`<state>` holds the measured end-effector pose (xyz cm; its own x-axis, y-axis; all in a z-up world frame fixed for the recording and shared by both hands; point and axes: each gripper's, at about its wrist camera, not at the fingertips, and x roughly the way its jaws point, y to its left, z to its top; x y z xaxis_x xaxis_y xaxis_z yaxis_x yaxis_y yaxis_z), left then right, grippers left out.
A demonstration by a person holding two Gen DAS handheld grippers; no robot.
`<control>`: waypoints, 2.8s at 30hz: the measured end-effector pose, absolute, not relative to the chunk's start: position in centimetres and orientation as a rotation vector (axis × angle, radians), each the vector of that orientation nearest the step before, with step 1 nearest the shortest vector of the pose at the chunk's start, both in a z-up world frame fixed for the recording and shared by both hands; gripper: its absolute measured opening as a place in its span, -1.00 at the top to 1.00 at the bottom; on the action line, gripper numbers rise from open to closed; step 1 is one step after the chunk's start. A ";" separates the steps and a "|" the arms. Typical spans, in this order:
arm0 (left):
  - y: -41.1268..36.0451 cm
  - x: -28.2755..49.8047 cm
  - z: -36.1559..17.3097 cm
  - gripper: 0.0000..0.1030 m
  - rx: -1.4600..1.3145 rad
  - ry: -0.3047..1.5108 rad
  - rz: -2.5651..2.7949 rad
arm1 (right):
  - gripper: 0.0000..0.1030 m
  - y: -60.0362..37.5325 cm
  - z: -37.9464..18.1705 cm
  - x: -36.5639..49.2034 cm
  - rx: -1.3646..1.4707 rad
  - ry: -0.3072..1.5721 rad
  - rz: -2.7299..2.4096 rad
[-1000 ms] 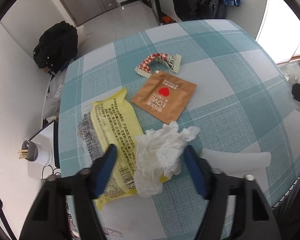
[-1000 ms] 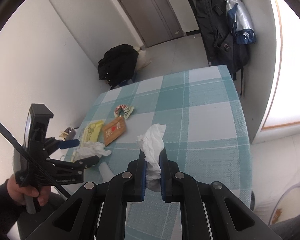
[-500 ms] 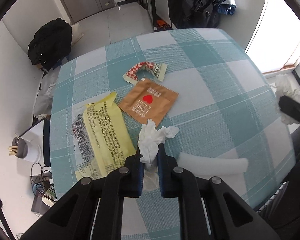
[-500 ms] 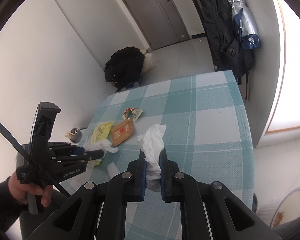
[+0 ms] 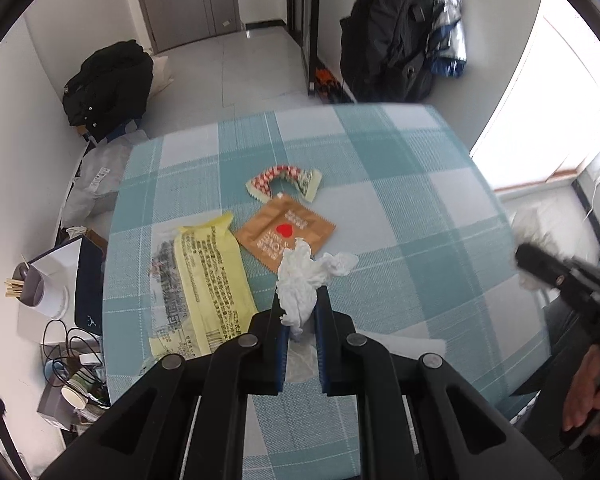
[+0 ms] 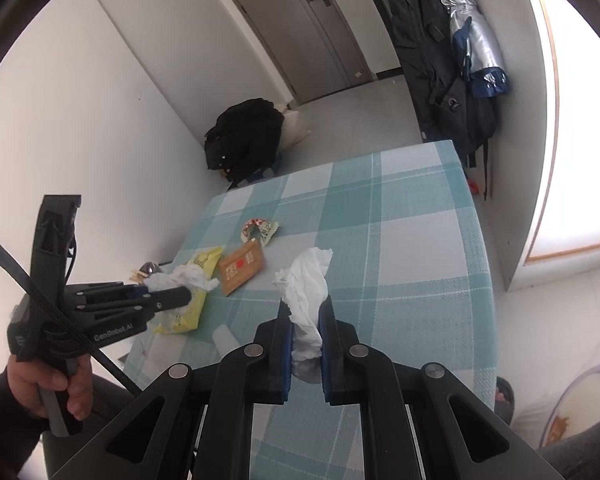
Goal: Collect trash
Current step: 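Carry both tissues with both grippers over the white bin, then open both grippers over the bin to drop the tissues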
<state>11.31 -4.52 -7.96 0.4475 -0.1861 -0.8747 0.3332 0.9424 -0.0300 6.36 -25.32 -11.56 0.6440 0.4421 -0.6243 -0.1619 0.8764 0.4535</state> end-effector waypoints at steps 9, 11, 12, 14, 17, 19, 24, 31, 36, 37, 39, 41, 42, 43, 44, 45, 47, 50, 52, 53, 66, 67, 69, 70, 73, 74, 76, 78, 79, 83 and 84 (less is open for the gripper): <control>-3.5 10.3 -5.2 0.85 0.050 0.975 -0.350 | 0.80 -23.9 -9.4 5.0 0.320 0.767 0.369; -3.4 10.0 -4.7 0.85 0.035 0.958 -0.354 | 0.80 -23.8 -8.7 4.7 0.311 0.750 0.375; -3.3 9.9 -4.4 0.85 0.019 0.950 -0.360 | 0.80 -23.8 -8.2 4.5 0.307 0.738 0.374; -3.2 9.8 -3.9 0.85 -0.006 0.938 -0.367 | 0.80 -23.8 -7.5 4.3 0.318 0.723 0.372; -3.4 9.8 -3.2 0.85 -0.037 0.923 -0.374 | 0.80 -23.9 -6.3 3.7 0.309 0.705 0.364; -3.6 9.6 -2.6 0.85 -0.054 0.909 -0.385 | 0.80 -24.2 -5.5 3.1 0.296 0.689 0.356; -5.0 8.8 -1.0 0.85 -0.070 0.869 -0.421 | 0.80 -26.1 -3.2 1.6 0.289 0.645 0.329; -9.2 8.0 1.7 0.85 -0.071 0.816 -0.518 | 0.80 -31.1 0.4 -0.9 0.309 0.570 0.252; -14.1 7.4 3.7 0.85 -0.054 0.798 -0.626 | 0.80 -35.3 2.0 -2.9 0.321 0.522 0.169; -15.0 7.3 4.0 0.85 -0.047 0.797 -0.646 | 0.80 -36.5 2.2 -3.5 0.318 0.511 0.144; -17.3 6.9 4.5 0.85 -0.027 0.795 -0.696 | 0.80 -38.3 2.4 -4.5 0.323 0.500 0.106; -19.4 6.7 4.8 0.85 -0.012 0.801 -0.742 | 0.80 -40.5 2.3 -5.6 0.335 0.498 0.056; -20.6 6.5 4.8 0.85 -0.004 0.810 -0.769 | 0.80 -41.4 2.1 -6.1 0.344 0.501 0.036; -22.0 6.3 4.7 0.85 0.007 0.821 -0.797 | 0.80 -42.8 1.6 -6.8 0.354 0.506 0.008; -23.4 6.1 4.6 0.85 0.020 0.833 -0.826 | 0.80 -43.7 1.3 -7.2 0.357 0.509 -0.012; -24.8 6.0 4.5 0.85 0.035 0.843 -0.851 | 0.80 -44.5 0.9 -7.6 0.365 0.512 -0.037; -27.5 5.6 4.0 0.85 0.070 0.866 -0.896 | 0.80 -46.5 -0.3 -8.3 0.378 0.531 -0.083; -31.2 5.1 2.9 0.85 0.128 0.905 -0.953 | 0.80 -49.2 -2.4 -9.3 0.429 0.563 -0.146; -33.3 5.0 2.0 0.85 0.168 0.951 -0.971 | 0.80 -51.0 -4.1 -9.9 0.464 0.593 -0.195; -34.2 5.0 1.5 0.85 0.188 0.973 -0.980 | 0.80 -51.6 -4.8 -10.3 0.478 0.609 -0.210; -44.5 5.0 -7.7 0.85 0.459 1.354 -1.027 | 0.80 -56.2 -17.5 -12.3 0.718 0.852 -0.329; -45.2 5.1 -8.6 0.85 0.485 1.389 -1.038 | 0.80 -56.1 -18.1 -12.4 0.730 0.863 -0.327; -46.4 5.4 -10.1 0.85 0.507 1.462 -1.041 | 0.80 -56.2 -19.5 -12.1 0.754 0.877 -0.329; -46.9 5.6 -10.8 0.85 0.525 1.490 -1.038 | 0.80 -56.3 -20.5 -12.0 0.775 0.892 -0.332; -48.5 6.0 -13.2 0.85 0.578 1.563 -1.036 | 0.80 -56.8 -23.0 -11.6 0.830 0.923 -0.336; -48.8 6.1 -14.1 0.85 0.587 1.597 -1.030 | 0.80 -56.9 -23.7 -11.6 0.844 0.933 -0.337; -49.2 6.4 -16.3 0.85 0.601 1.693 -1.019 | 0.80 -57.1 -25.1 -11.7 0.868 0.953 -0.338; -49.8 6.3 -18.1 0.85 0.622 1.763 -1.017 | 0.80 -57.0 -26.2 -11.4 0.886 0.975 -0.328; -50.1 6.3 -18.8 0.85 0.634 1.791 -1.013 | 0.80 -57.0 -26.8 -11.3 0.896 0.986 -0.319; -50.7 6.6 -22.1 0.85 0.669 1.891 -0.982 | 0.79 -56.5 -29.2 -11.0 0.933 1.035 -0.281; -50.9 6.5 -23.0 0.85 0.672 1.915 -0.982 | 0.79 -56.4 -29.7 -10.9 0.945 1.043 -0.275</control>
<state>6.53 -50.92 -22.99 -0.4868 0.0755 -0.8703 0.7510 0.5451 -0.3727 -10.88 -56.45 -29.71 0.5117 0.2235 -0.8296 0.6040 0.5932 0.5323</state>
